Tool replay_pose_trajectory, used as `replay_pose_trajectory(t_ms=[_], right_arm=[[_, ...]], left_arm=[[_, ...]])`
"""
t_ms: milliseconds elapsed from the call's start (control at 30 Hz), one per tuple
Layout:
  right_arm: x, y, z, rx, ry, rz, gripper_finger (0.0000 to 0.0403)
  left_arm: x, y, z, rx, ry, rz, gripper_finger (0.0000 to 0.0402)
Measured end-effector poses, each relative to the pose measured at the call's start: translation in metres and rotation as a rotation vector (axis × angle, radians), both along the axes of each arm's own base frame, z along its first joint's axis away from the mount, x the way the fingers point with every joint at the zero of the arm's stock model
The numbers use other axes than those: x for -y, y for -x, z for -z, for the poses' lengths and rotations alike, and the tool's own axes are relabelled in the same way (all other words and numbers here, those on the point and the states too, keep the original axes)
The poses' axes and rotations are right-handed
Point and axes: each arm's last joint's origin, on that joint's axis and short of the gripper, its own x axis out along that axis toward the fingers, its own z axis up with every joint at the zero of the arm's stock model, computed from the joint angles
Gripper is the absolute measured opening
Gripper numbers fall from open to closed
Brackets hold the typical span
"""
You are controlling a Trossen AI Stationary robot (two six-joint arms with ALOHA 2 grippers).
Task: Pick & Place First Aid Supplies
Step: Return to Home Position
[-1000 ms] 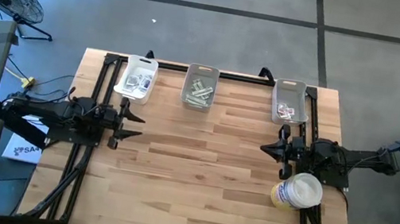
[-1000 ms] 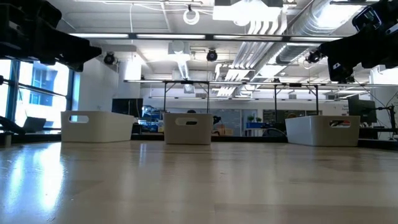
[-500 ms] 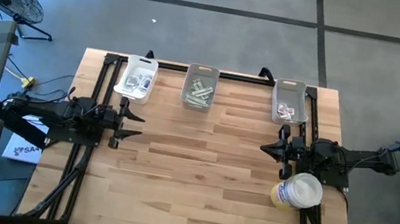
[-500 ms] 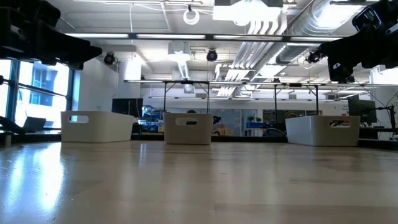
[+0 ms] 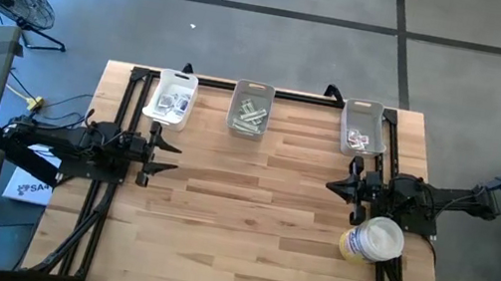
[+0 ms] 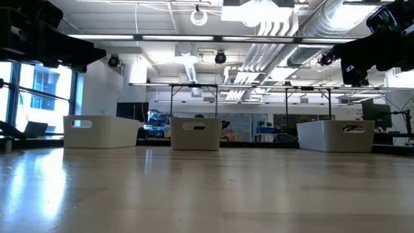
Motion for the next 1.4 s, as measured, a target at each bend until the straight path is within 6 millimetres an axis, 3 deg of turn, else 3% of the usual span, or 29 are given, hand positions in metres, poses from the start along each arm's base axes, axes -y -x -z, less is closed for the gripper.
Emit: replay_pose_trajectory(t_ms=[1400], right_arm=[[0.0000, 0.0000, 0.0001, 0.000, 0.000, 0.000, 0.0009]], left_arm=[[0.0046, -0.0004, 0.0006, -0.009, 0.000, 0.044, 0.0193]])
